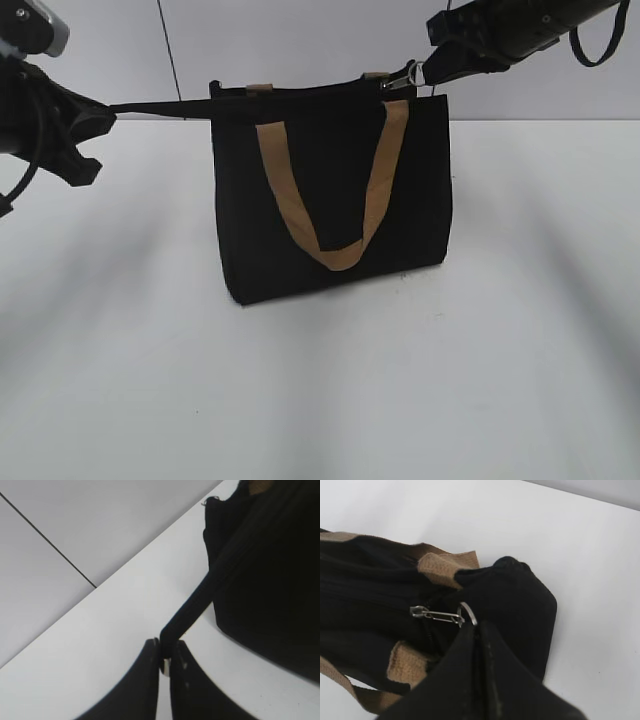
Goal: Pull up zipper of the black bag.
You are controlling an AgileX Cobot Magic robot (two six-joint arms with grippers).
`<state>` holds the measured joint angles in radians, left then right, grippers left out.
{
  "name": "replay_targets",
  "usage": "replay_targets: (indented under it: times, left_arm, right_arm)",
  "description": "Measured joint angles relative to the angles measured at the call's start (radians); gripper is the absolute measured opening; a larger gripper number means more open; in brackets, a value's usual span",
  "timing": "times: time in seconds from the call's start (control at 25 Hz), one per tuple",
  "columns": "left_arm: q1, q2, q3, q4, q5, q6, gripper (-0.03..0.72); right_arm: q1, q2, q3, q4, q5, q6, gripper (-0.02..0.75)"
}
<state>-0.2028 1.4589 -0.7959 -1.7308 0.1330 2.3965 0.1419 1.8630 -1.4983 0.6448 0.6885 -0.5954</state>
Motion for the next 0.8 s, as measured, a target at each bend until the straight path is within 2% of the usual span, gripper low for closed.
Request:
replay_targets:
  times: [0.28, 0.36, 0.4, 0.48, 0.56, 0.64, 0.72, 0.8]
  left_arm:
    - [0.000, 0.000, 0.000, 0.000, 0.005, 0.000, 0.026]
    - [0.002, 0.000, 0.001, 0.000, 0.030, 0.000, 0.034]
    - [0.005, 0.000, 0.002, 0.000, 0.051, 0.000, 0.046]
    - [0.007, -0.001, 0.002, 0.000, 0.096, -0.001, 0.111]
    - [0.007, -0.001, 0.002, 0.000, 0.152, -0.004, 0.219]
    - [0.007, -0.002, 0.002, 0.000, 0.186, -0.017, 0.358]
    - [0.007, -0.005, 0.002, 0.000, 0.201, -0.047, 0.461]
    - [0.007, -0.013, 0.002, 0.000, 0.206, -0.104, 0.515]
  right_arm:
    - [-0.001, -0.001, 0.000, 0.001, 0.019, -0.020, 0.007]
    - [-0.004, -0.007, 0.000, -0.006, 0.025, -0.055, 0.067]
    - [-0.009, -0.014, 0.000, -0.007, 0.026, -0.070, 0.121]
    - [-0.014, -0.036, 0.000, -0.002, 0.028, -0.080, 0.232]
    - [-0.016, -0.064, 0.000, 0.000, 0.029, -0.084, 0.315]
    - [-0.016, -0.094, 0.000, 0.003, 0.037, -0.085, 0.345]
    - [-0.016, -0.124, 0.000, 0.005, 0.056, -0.092, 0.358]
    - [-0.017, -0.155, 0.000, 0.003, 0.090, -0.113, 0.362]
